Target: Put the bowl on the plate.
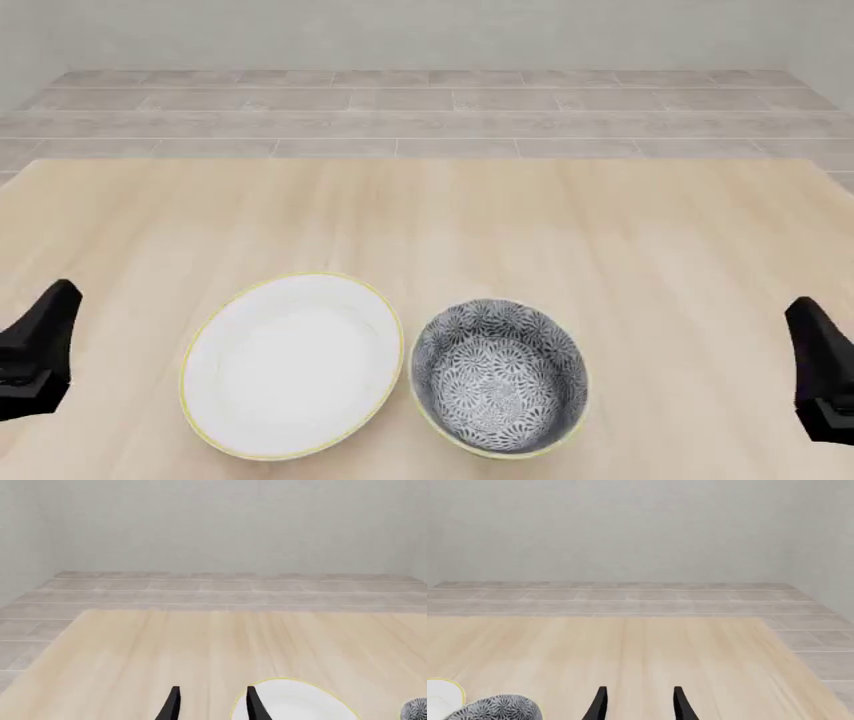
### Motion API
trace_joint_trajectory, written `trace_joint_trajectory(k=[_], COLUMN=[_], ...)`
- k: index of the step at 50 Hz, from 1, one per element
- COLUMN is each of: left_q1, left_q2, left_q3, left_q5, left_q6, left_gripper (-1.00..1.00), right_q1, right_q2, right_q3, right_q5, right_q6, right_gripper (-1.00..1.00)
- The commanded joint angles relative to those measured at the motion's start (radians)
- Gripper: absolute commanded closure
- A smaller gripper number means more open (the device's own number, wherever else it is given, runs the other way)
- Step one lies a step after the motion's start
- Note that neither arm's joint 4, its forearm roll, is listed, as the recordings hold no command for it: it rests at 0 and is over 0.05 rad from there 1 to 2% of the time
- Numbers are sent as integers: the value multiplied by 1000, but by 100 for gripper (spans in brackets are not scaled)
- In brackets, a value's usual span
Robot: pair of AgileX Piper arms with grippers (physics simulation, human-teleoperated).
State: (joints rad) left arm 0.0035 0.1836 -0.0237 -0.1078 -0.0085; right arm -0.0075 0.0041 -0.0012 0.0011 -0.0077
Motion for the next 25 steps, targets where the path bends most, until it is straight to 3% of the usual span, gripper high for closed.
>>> trace_joint_trajectory(k=[1, 8, 23, 24, 25], left_q1=[-11, -12, -9, -9, -9], left_q2=[-177, -174, -176, -175, -175], left_q3=[19, 20, 19, 20, 20], left_q5=[113, 118, 121, 120, 120], left_q6=[1, 4, -13, -13, -13], left_gripper=[-100, -100, -100, -100, -100], right_q1=[11, 38, 53, 67, 67], right_q2=[-2, 2, 16, 216, 416], right_q3=[-1, 0, 1, -179, -178], right_q5=[0, 23, 51, -149, -235], right_q6=[-2, -59, -67, -51, -51], right_gripper=[-100, -100, -100, -100, -100])
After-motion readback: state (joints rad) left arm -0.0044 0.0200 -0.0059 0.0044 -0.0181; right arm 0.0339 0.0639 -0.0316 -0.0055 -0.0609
